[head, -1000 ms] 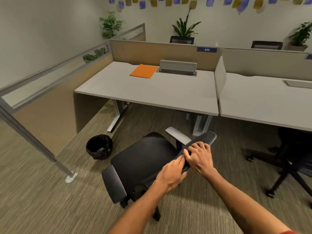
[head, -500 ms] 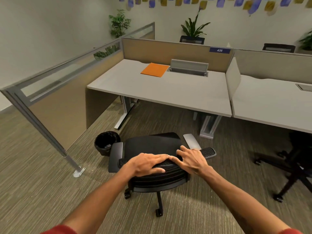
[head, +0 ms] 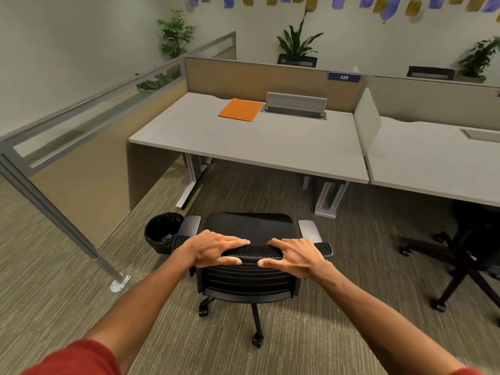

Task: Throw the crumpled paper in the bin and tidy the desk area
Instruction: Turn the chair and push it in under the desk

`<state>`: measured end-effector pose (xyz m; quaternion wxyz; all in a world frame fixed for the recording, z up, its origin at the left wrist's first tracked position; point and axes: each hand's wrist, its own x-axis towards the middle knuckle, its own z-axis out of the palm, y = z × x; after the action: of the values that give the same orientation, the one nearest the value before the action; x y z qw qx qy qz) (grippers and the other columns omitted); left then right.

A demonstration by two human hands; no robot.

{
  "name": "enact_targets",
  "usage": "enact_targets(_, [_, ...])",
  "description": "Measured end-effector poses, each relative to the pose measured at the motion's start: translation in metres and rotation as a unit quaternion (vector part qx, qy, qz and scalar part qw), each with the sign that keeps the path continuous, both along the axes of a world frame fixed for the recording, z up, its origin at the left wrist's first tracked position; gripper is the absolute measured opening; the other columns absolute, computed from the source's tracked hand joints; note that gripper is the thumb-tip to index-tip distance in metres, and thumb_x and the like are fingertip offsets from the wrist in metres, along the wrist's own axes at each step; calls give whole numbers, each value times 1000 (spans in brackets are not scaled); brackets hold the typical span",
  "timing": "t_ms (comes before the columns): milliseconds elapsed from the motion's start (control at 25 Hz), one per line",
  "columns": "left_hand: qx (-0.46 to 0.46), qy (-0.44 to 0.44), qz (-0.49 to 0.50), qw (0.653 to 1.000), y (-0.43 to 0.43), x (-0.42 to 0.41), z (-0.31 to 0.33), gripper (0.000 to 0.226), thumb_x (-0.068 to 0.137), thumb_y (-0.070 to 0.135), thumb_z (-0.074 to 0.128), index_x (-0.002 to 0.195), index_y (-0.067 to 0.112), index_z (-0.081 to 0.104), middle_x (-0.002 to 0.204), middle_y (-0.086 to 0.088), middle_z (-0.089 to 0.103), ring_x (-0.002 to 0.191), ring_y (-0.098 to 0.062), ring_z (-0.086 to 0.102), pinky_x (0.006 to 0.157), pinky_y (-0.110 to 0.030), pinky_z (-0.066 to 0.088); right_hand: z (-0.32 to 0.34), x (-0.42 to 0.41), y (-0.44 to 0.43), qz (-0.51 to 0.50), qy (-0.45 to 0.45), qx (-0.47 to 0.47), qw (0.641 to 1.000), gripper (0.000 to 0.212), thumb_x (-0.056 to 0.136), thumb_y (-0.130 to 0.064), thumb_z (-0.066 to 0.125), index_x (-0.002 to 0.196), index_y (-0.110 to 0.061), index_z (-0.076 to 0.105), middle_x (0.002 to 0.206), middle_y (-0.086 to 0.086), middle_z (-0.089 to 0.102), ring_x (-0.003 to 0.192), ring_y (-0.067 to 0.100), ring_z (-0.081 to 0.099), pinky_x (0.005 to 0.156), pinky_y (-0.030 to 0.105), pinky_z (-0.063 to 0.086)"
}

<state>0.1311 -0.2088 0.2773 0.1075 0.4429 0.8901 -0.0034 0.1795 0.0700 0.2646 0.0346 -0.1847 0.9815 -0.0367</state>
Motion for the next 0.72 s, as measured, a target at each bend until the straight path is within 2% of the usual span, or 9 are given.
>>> enact_targets(280, [0, 11, 28, 1000, -6, -52, -8, 80, 87, 80, 26, 149, 31, 37, 148, 10, 50, 127, -16, 56, 90, -40, 49, -3, -39, -11, -45, 2, 7, 999, 90, 70, -99, 15, 104, -27, 58, 83, -2, 67, 73, 20, 61, 74, 41, 51])
enact_targets(520, [-5, -47, 77, 996, -6, -117, -15, 87, 83, 83, 31, 148, 26, 41, 150, 4, 49, 133, -19, 49, 106, -44, 42, -6, -97, -14, -52, 9, 5, 999, 89, 71, -98, 14, 102, -26, 57, 81, -2, 65, 70, 17, 60, 73, 39, 53])
enact_targets(720, [19, -56, 76, 995, -6, -176, -21, 89, 81, 88, 27, 143, 27, 47, 138, 5, 59, 121, -19, 59, 97, -42, 48, -4, -151, -16, -58, 13, 7, 998, 88, 73, -97, 14, 99, -24, 57, 76, -3, 62, 65, 16, 57, 66, 35, 47])
